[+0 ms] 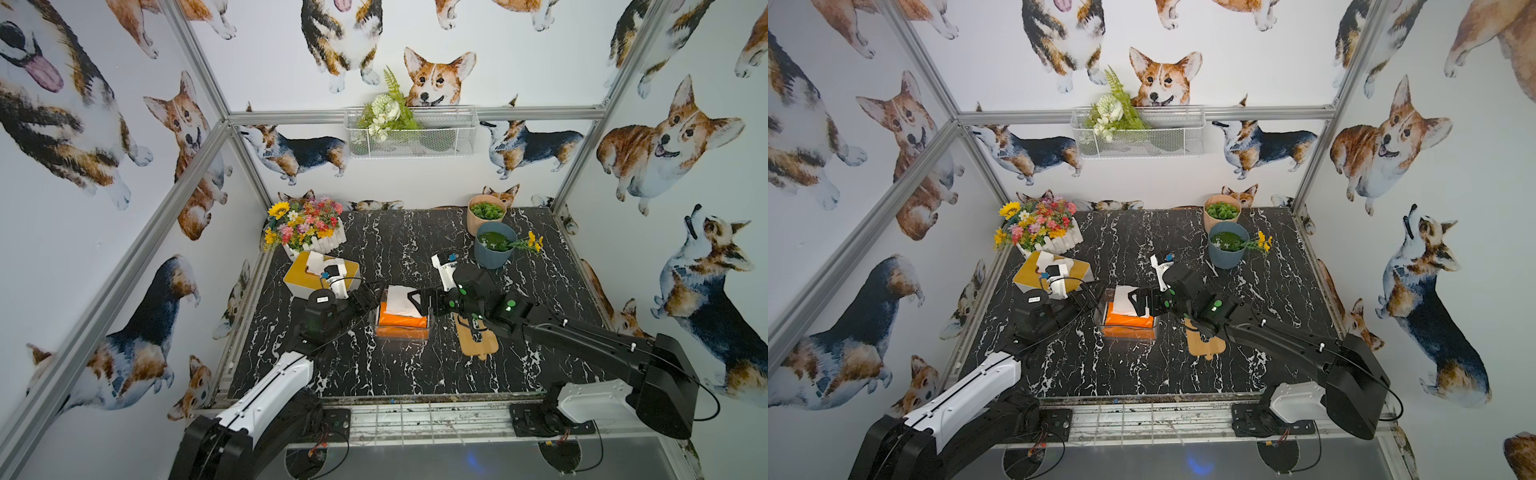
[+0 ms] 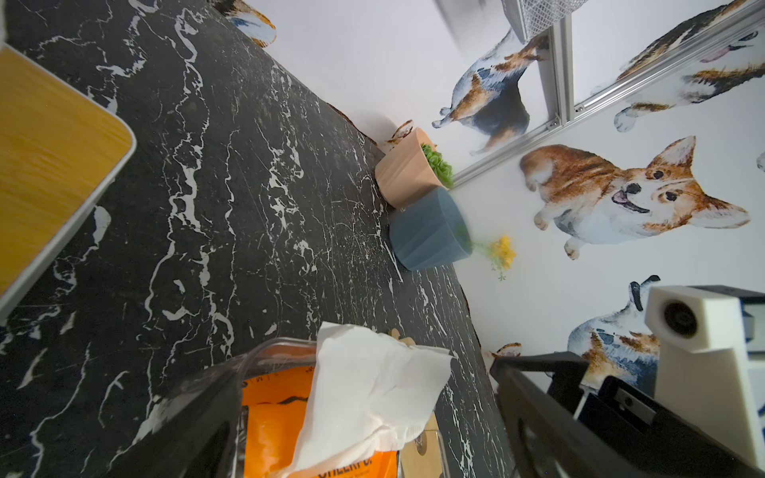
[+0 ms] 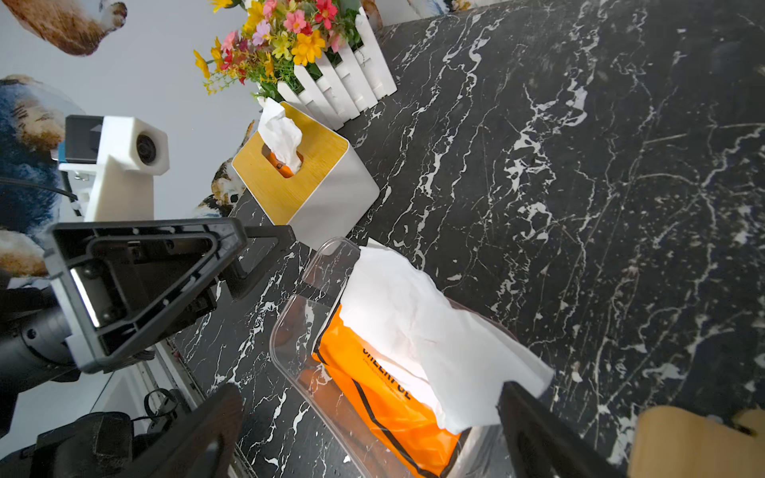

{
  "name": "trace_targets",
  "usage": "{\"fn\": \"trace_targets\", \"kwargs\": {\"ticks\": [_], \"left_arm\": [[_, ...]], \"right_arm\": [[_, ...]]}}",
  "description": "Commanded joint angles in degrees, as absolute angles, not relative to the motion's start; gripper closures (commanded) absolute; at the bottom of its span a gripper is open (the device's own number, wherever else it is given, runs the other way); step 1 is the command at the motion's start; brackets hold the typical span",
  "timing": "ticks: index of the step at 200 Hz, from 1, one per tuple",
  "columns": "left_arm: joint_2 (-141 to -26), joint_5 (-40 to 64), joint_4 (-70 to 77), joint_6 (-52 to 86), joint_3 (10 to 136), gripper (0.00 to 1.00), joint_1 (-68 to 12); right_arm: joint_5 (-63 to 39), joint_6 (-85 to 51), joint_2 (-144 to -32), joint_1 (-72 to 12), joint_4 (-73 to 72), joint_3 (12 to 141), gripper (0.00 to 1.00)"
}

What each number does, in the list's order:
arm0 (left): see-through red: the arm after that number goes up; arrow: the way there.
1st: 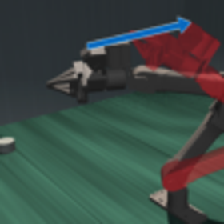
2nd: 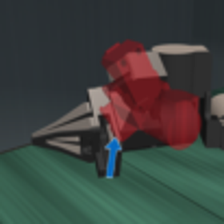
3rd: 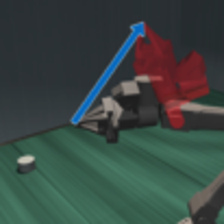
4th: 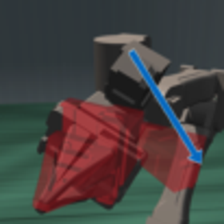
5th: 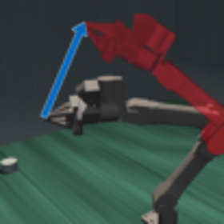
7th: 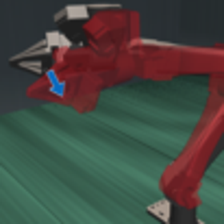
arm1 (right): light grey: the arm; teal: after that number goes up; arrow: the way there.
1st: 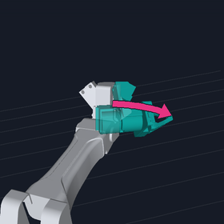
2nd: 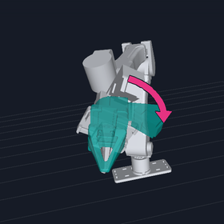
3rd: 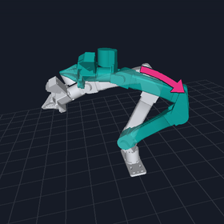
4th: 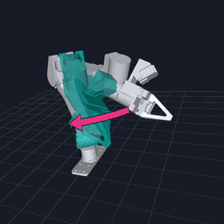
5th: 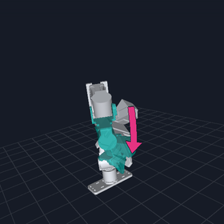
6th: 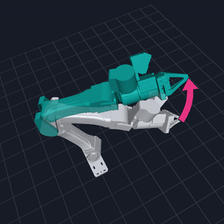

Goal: Put the tissue paper into the tissue box
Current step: Place the paper towel in the tissue box, then pull the paper towel from the tissue box.

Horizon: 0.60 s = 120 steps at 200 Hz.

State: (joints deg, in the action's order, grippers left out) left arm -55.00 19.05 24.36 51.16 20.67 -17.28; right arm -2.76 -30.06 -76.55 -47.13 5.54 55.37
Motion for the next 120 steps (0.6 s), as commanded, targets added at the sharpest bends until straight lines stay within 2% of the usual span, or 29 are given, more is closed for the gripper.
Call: {"fn": "trace_targets", "kwargs": {"ticks": [1,29,64,106,120], "left_arm": [[-54.6,20.0,23.8,50.1,21.4,0.0,-16.7],[-53.1,20.1,22.8,49.4,21.5,0.0,-15.9],[-50.7,20.1,20.1,47.5,21.7,0.0,-14.4],[-50.1,20.3,19.9,47.2,21.4,0.0,-13.4],[-50.1,20.3,20.0,47.2,21.3,0.0,-13.3]], "right_arm": [[-9.6,-22.7,-81.4,-46.8,8.5,60.4,0.0],[-10.8,-17.9,-88.0,-44.9,13.2,67.3,0.0],[-16.1,-13.7,-90.9,-39.6,13.8,68.3,0.0],[-17.0,-1.9,-96.6,-39.2,20.3,73.6,0.0],[-17.3,1.1,-100.0,-39.2,23.7,76.7,0.03]]}}
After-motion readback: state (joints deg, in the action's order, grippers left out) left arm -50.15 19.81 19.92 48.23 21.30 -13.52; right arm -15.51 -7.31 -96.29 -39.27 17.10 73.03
